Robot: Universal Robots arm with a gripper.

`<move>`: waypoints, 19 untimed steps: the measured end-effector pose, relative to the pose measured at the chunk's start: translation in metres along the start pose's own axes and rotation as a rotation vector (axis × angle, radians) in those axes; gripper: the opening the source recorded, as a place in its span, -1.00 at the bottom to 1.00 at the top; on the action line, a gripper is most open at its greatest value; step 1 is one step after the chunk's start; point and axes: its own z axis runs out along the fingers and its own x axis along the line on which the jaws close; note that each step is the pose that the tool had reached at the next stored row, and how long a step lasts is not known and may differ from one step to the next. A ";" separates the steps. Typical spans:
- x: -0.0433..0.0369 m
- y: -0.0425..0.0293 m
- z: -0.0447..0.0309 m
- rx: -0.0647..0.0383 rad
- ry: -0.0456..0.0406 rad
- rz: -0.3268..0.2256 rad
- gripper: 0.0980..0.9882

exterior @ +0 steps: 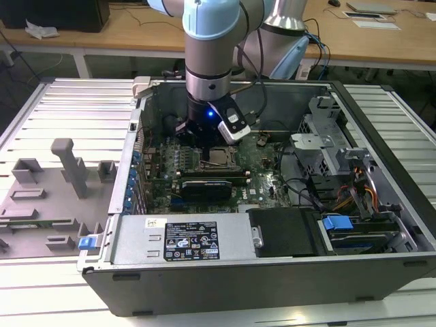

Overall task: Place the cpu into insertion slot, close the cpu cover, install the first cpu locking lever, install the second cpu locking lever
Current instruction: 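Close the cpu cover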

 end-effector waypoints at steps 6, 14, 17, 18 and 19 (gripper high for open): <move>0.0001 -0.0004 0.0041 -0.001 0.0001 -0.001 -0.98; -0.0012 -0.0006 0.0053 -0.007 -0.0003 -0.005 -0.98; -0.0013 -0.0006 0.0054 -0.018 -0.0020 -0.005 -0.98; -0.0013 -0.0006 0.0054 -0.018 -0.0019 -0.005 -0.98; -0.0012 -0.0006 0.0044 -0.018 -0.0019 -0.005 -0.98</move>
